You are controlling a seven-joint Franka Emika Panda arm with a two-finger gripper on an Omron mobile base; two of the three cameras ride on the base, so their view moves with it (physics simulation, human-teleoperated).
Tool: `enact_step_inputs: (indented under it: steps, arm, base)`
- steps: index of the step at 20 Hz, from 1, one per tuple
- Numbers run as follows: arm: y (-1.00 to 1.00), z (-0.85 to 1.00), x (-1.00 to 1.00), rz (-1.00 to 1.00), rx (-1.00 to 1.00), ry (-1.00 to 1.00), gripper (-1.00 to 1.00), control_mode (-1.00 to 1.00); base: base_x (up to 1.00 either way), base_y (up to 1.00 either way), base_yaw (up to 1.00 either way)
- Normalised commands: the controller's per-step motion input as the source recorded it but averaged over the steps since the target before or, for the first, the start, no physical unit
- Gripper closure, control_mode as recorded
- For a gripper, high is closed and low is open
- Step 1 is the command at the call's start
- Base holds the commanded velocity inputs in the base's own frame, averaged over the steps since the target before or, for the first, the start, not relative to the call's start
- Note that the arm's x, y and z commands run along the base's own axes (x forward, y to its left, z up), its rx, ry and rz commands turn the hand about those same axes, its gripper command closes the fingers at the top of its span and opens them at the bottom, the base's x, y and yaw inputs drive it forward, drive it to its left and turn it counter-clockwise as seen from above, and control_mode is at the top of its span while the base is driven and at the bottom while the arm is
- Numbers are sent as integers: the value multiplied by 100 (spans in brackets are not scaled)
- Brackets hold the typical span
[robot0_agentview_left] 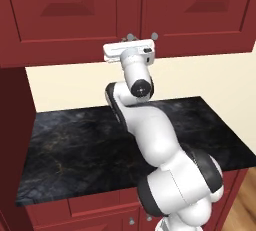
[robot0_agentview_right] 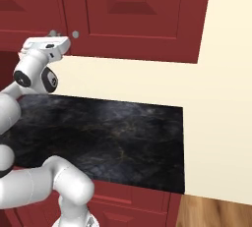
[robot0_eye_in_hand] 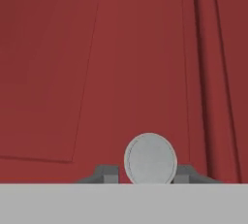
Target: Move the bowls from the cabinet to the plates on the dining table.
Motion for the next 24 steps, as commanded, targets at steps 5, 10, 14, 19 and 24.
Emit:
enact_step_inputs:
  steps: [5,10,14,19,24]
  arm:
    - [74,5,-6,0,-1,-2,100,-100]
    - [72,14,-44,0,0,-3,100,-100]
    - [42,12,-72,0,0,-10,100,-100]
    - [59,15,-60,0,0,-8,100,-100]
    - [73,2,-54,0,0,-3,100,-100]
  base:
    - [0,0,0]
    - [0,0,0]
    - [0,0,0]
    - [0,0,0]
    - [0,0,0]
